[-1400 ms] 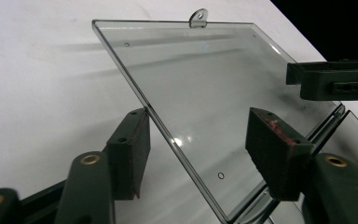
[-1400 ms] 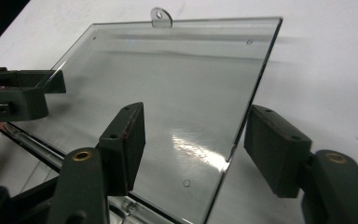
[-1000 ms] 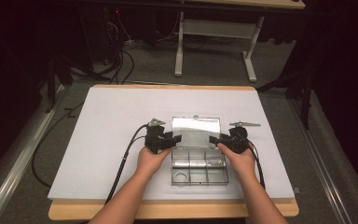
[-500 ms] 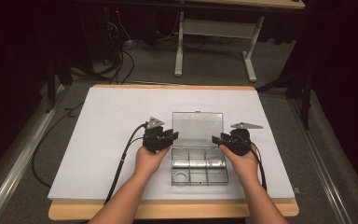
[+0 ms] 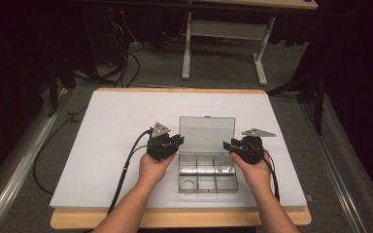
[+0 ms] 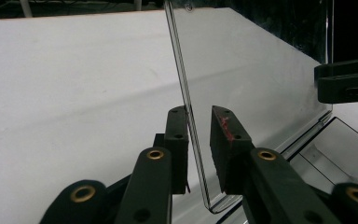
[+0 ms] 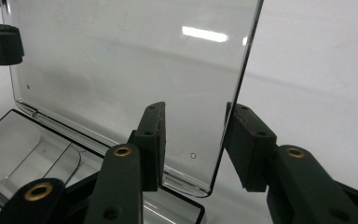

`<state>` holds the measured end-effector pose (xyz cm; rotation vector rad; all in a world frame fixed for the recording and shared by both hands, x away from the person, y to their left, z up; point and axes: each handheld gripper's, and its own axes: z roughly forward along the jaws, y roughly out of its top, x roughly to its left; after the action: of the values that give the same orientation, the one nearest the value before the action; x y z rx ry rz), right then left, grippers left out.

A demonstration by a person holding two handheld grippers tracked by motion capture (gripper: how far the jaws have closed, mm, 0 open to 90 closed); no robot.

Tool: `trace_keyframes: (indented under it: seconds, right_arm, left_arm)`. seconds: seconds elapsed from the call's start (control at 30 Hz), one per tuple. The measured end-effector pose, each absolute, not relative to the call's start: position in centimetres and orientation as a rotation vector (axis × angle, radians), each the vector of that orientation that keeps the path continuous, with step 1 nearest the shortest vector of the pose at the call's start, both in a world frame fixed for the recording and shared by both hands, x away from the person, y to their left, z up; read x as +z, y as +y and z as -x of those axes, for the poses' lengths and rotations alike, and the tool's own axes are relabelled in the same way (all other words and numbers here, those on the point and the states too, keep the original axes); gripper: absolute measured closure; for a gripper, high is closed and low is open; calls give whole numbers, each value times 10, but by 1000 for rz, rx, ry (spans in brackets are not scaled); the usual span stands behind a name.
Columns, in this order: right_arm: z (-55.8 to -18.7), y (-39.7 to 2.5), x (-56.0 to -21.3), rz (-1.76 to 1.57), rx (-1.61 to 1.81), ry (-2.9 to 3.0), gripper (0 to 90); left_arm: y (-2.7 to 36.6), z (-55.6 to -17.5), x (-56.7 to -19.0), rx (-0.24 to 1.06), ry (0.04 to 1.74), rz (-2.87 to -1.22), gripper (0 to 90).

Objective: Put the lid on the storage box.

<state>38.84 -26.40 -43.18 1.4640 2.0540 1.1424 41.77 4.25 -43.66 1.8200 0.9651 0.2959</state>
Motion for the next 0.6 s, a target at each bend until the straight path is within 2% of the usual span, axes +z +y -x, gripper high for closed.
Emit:
trace_keyframes:
  seconds: [0.6]
  right_arm:
    - [-374, -266, -429, -1422, 1146, 2023, 683]
  left_arm:
    - [45, -403, -431, 332, 918, -1810, 809]
